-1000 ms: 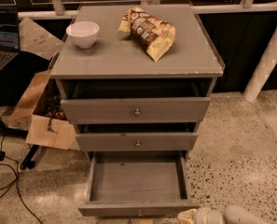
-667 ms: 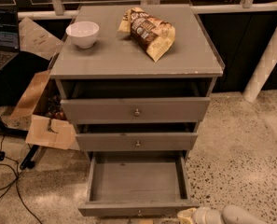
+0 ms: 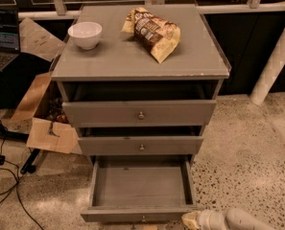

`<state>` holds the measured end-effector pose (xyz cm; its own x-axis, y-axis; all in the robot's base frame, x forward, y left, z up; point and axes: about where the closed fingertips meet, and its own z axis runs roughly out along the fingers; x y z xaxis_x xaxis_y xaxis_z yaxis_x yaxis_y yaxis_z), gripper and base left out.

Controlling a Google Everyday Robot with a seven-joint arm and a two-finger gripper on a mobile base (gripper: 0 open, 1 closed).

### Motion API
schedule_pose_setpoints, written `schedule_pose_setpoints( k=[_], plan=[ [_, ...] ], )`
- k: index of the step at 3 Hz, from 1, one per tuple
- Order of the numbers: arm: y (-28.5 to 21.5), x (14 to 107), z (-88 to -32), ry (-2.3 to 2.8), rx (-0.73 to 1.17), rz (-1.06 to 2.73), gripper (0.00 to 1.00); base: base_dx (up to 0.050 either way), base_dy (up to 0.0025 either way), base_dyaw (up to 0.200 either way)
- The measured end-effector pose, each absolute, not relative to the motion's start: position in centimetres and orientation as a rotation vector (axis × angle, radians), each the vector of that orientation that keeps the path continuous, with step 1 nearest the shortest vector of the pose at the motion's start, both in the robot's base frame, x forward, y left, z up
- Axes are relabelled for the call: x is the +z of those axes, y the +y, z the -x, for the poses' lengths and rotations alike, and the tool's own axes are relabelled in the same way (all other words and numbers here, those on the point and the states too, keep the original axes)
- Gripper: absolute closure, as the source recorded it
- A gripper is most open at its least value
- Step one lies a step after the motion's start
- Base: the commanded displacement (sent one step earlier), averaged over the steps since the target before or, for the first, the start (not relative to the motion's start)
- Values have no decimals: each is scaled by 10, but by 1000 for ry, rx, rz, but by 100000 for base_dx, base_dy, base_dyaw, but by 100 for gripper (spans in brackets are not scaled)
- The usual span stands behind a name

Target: Close bottom drawer

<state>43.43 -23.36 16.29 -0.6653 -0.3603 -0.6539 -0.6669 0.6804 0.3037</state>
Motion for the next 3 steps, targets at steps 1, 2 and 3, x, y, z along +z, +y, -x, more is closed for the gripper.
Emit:
schedule_pose_setpoints(
  k=[1, 2, 3],
  plan=[
    [-235, 153, -440, 2344, 719, 769, 100, 0, 0, 0],
    [-235, 144, -453, 2353, 705, 758, 100, 0, 0, 0],
    [-239, 140, -466, 2363, 690, 762, 100, 0, 0, 0]
  ],
)
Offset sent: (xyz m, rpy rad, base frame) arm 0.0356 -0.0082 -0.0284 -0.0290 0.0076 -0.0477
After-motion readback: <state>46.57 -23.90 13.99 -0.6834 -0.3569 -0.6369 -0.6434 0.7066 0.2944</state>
